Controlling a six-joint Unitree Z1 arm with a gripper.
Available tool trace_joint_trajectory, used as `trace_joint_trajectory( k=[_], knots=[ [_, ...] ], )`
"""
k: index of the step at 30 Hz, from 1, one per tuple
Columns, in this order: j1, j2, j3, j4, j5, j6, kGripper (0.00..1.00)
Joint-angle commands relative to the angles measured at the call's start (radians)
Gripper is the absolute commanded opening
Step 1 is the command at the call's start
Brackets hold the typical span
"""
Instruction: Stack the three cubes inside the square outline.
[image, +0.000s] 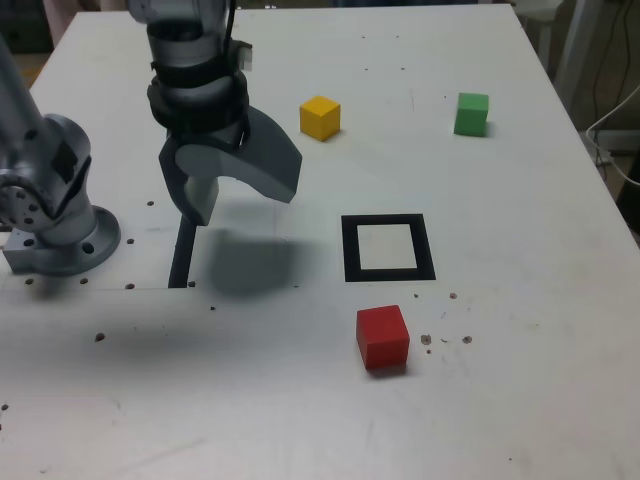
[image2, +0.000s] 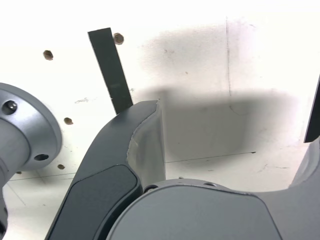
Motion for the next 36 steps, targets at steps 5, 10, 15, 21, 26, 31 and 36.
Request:
trace_joint_trajectory(
  k=[5,10,15,21,26,31,36],
  knots=[
    [0.001,-0.007,0.009,0.017,0.005,-0.024,1.0],
    [0.001,-0.006,0.009,0.042,0.024,-0.037,1.0],
    [0.001,0.004,0.005,0.018,0.055,-0.043,0.98],
    [0.001,0.015,-0.004,-0.038,0.035,-0.064,0.97],
    [0.001,0.023,-0.012,-0.056,0.01,-0.064,0.95],
    [-0.006,0.047,-0.03,-0.037,0.001,-0.065,0.96],
    [-0.05,0.074,-0.092,0.017,0.011,-0.087,0.98]
  ],
)
